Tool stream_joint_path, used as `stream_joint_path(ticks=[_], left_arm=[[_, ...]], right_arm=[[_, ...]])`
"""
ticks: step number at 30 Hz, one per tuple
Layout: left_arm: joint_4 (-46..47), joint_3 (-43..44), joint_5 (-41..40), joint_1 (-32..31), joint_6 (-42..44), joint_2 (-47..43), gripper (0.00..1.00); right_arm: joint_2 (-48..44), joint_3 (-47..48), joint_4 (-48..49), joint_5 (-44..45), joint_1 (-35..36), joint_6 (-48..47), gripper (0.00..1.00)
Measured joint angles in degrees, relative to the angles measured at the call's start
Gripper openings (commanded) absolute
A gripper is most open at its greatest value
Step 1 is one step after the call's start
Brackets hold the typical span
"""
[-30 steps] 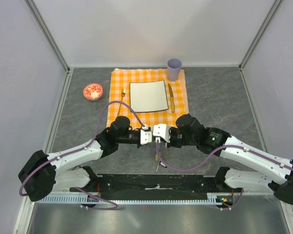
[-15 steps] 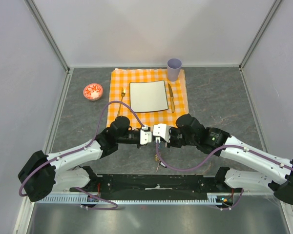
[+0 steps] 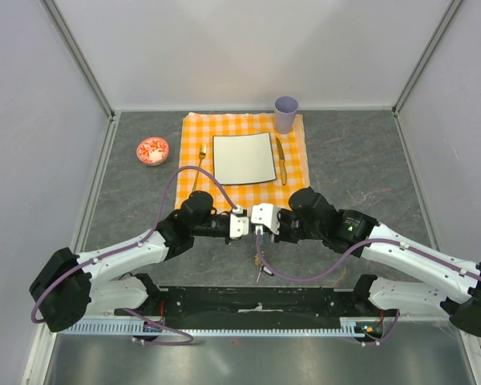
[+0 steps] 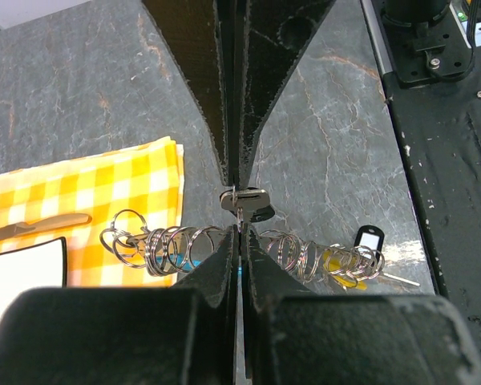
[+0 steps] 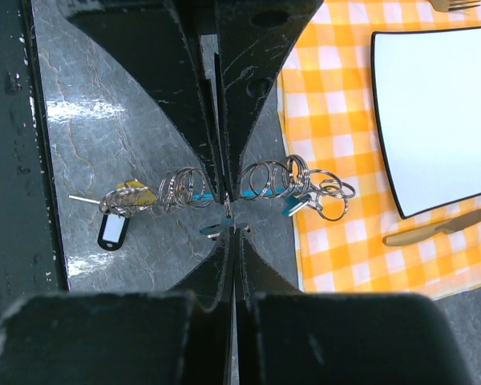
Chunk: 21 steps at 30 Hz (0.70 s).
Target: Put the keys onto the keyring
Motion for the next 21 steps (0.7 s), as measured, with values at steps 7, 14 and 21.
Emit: stream_joint_path(ticks=[7,14,21], left_arm=[[0.0,0.0,0.7,0.0,0.0,0.0,0.02],[0.0,0.0,0.5,0.0,0.0,0.0,0.02],[0.0,0.0,-0.7,0.0,0.0,0.0,0.02]], right_arm=[[0.0,0.0,0.0,-0.2,0.0,0.2,0.0],[0.0,0.0,0.0,-0.2,0.0,0.4,0.0],[0.0,0.0,0.0,-0.2,0.0,0.4,0.0]])
